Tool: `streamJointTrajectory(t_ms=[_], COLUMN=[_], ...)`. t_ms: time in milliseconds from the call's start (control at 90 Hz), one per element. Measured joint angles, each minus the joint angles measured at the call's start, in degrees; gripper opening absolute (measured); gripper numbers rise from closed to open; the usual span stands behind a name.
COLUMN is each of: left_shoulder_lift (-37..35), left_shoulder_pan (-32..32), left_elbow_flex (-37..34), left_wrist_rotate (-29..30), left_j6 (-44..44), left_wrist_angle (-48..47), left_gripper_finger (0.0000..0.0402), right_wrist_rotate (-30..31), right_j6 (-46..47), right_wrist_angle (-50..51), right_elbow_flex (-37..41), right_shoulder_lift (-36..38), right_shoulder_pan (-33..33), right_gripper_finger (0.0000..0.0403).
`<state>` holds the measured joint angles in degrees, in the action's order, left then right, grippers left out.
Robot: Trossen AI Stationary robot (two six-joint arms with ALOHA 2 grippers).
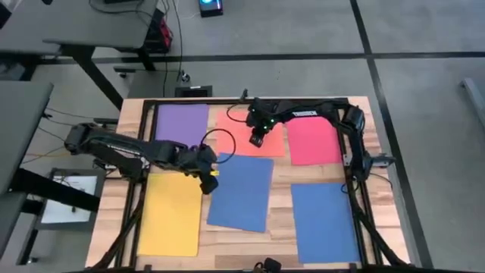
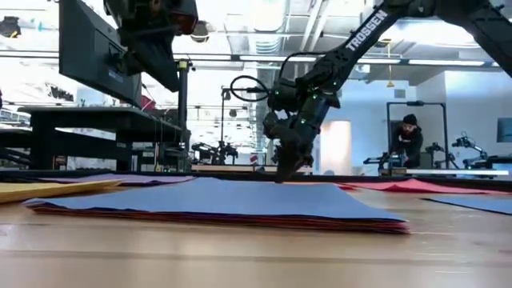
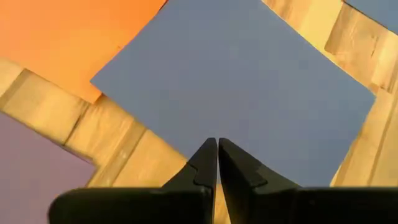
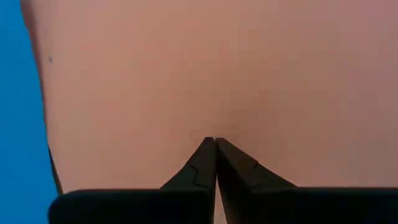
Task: Organize paper
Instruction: Move the orange paper to the top center of the table
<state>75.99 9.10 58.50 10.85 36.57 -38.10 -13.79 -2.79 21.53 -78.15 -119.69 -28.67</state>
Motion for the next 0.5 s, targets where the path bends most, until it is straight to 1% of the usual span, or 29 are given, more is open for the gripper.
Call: streamJointTrajectory(t_ms=[244, 344, 500], left_shoulder_lift=[0.08, 0.08, 0.08], left_shoulder_pan=[0.00, 0.00, 0.00], left_elbow_flex=[-0.02, -0.02, -0.02], left_wrist_rotate=[0.00, 0.04, 0.13], left_j6=[0.70, 0.73, 0.73], left_wrist_angle=[0.05, 0.09, 0.08], left_gripper_finger=[0.0000, 0.0000, 0.0000], right_wrist_rotate=[-0.49, -2.54, -2.72], right_j6=[-0.51, -0.66, -2.21], right_wrist_angle=[-1.90, -2.18, -2.42], right_elbow_flex=[-0.10, -0.53, -0.57], right_shoulder_lift=[-1.19, -1.39, -1.43], right_shoulder_pan=[-1.03, -1.73, -1.80], right_gripper_finger=[0.0000, 0.0000, 0.0000])
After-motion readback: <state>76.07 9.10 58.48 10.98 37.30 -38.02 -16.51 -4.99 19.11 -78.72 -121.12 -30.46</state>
